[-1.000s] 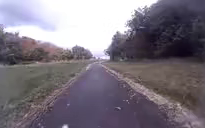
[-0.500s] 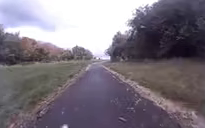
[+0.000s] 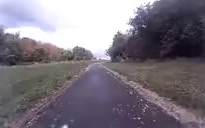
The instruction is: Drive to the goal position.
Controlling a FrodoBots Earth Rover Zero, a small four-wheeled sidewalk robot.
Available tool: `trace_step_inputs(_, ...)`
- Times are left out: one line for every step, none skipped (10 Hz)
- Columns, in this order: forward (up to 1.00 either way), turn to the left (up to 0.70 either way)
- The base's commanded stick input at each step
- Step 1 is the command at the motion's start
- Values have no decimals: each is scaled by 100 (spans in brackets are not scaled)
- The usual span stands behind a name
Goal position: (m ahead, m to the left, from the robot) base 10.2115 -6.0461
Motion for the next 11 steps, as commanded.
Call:
trace_step_inputs(60,0)
trace_step_inputs(60,0)
trace_step_inputs(60,0)
trace_step_inputs(60,0)
trace_step_inputs(60,0)
trace_step_inputs(60,0)
trace_step_inputs(60,0)
trace_step_inputs(60,0)
trace_step_inputs(60,0)
trace_step_inputs(60,0)
trace_step_inputs(60,0)
